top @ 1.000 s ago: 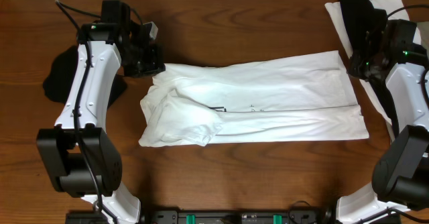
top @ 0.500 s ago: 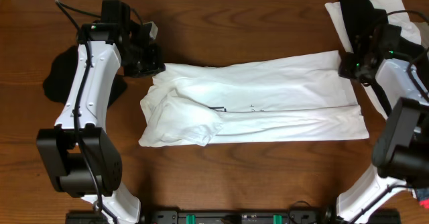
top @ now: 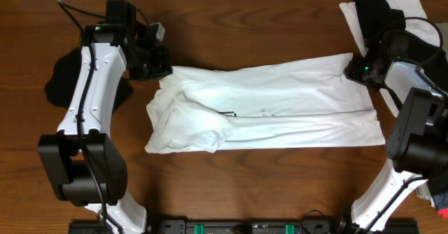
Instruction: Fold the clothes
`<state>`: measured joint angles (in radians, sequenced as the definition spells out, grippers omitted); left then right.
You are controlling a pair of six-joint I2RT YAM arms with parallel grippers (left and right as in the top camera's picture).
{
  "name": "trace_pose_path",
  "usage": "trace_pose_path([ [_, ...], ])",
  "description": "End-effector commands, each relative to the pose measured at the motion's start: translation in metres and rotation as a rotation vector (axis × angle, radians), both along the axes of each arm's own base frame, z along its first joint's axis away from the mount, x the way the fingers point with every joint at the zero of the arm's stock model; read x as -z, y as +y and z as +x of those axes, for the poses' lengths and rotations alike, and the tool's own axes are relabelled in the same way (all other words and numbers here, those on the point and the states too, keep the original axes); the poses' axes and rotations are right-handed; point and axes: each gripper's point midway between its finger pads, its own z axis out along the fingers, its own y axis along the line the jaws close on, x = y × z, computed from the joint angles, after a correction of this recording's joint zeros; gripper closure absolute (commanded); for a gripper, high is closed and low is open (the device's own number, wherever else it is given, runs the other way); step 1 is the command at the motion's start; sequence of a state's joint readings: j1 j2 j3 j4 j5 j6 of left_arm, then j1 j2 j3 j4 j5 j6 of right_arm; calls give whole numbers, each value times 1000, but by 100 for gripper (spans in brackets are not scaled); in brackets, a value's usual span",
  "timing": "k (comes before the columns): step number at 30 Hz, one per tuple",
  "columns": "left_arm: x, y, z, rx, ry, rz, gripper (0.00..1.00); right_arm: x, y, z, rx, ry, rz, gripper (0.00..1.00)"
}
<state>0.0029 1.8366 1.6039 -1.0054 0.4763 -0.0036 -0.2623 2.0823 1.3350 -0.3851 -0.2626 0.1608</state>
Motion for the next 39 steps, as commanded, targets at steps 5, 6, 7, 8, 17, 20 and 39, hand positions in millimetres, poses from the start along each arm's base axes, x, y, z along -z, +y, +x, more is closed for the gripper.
trace_pose_path([
  [5, -7, -1, 0, -3, -16, -11, 94, 9, 5, 6, 0, -12, 37, 87],
  [6, -7, -1, 0, -3, -16, -11, 94, 7, 4, 9, 0, -27, 33, 87],
  [7, -7, -1, 0, -3, -16, -11, 94, 6, 3, 12, 0, -37, 30, 85],
  [8, -7, -1, 0, -3, -16, -11, 94, 4, 3, 14, -1, -48, 26, 80],
  [17, -7, -1, 0, -3, -16, -11, 94, 1, 0, 20, 1, -77, 18, 72],
  [20, -7, -1, 0, -3, -16, -11, 94, 0, 0, 21, 0, -84, 16, 71],
  [39, -7, -1, 0, -3, -15, -11, 94, 21, 2, 21, -3, -61, 24, 98],
])
